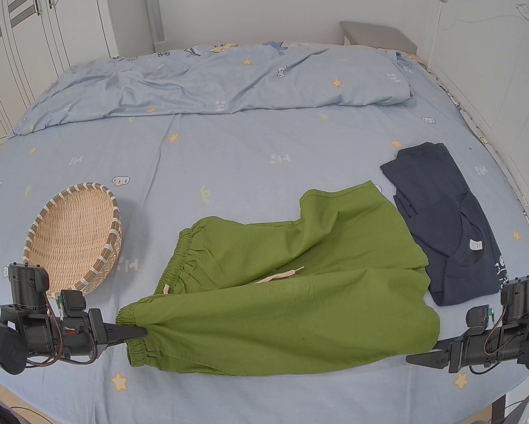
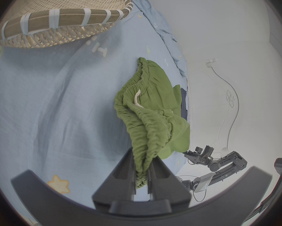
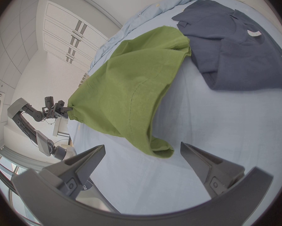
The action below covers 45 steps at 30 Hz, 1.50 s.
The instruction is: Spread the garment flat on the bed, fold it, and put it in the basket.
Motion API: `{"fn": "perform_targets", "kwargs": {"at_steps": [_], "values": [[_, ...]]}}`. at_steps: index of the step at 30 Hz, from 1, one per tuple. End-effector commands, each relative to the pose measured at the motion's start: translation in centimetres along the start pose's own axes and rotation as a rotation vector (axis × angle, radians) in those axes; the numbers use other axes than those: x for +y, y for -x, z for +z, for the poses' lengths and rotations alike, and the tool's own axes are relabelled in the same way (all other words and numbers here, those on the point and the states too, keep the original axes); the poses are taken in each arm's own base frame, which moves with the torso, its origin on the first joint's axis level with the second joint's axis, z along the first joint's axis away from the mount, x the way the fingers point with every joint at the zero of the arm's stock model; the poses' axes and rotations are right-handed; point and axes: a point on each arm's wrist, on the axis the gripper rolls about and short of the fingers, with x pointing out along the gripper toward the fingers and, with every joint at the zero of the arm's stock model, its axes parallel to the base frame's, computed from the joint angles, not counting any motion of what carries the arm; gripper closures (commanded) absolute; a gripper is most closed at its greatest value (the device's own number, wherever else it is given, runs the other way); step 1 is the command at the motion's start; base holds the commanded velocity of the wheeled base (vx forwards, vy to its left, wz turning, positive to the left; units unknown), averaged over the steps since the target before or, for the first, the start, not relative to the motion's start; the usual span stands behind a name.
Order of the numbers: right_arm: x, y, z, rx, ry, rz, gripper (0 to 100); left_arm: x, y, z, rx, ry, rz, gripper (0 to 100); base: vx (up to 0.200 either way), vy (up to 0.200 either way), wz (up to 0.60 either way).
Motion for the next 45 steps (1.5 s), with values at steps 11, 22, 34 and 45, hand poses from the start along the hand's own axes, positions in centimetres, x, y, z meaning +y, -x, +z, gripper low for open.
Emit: {"fn": "perform_targets", "kwargs": {"at_steps": [11, 22, 34, 45], "values": [[-1.2, -2.8, 0.5, -0.013, 0.035, 0.027, 0, 0.1, 0.0, 0.0, 0.0, 0.003, 0.004, 100, 0.0, 0.0, 0.0], [-1.7, -3.0, 0.7, -0.033, 0.039, 0.021, 100, 0.3, -0.2, 0.1, 0.005, 0.01, 0.008, 100, 0.0, 0.0, 0.0], [-1.5, -3.1, 0.7, -0.019, 0.032, 0.032, 100, 1.8, 0.8, 0.6, -0.023, -0.024, 0.061, 100, 0.0, 0.0, 0.0], [-0.2, -1.3, 3.3, 0.03, -0.074, 0.042, 100, 1.8, 2.1, 1.2, 0.047, -0.012, 0.126, 100, 0.0, 0.0, 0.0]]}}
